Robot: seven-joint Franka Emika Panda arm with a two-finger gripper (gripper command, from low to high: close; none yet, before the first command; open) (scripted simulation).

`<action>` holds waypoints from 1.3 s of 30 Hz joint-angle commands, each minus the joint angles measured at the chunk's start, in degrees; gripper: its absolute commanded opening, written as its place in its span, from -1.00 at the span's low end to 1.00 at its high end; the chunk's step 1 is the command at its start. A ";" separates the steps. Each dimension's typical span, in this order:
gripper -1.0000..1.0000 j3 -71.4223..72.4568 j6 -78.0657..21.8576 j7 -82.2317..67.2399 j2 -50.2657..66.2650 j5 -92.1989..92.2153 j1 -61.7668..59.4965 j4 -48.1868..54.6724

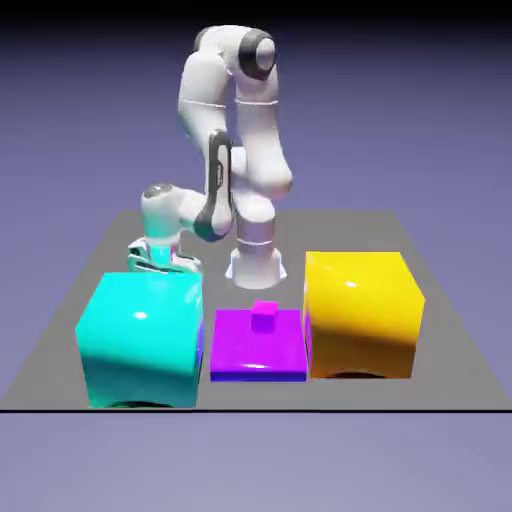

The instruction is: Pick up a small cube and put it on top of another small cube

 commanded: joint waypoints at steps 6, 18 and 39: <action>0.00 -9.35 8.79 10.71 11.23 -14.67 5.55 2.45; -1.00 6.35 -5.96 -7.27 -7.62 9.95 -3.65 -1.66; -1.00 -8.58 -37.87 32.68 -35.22 22.67 30.89 5.41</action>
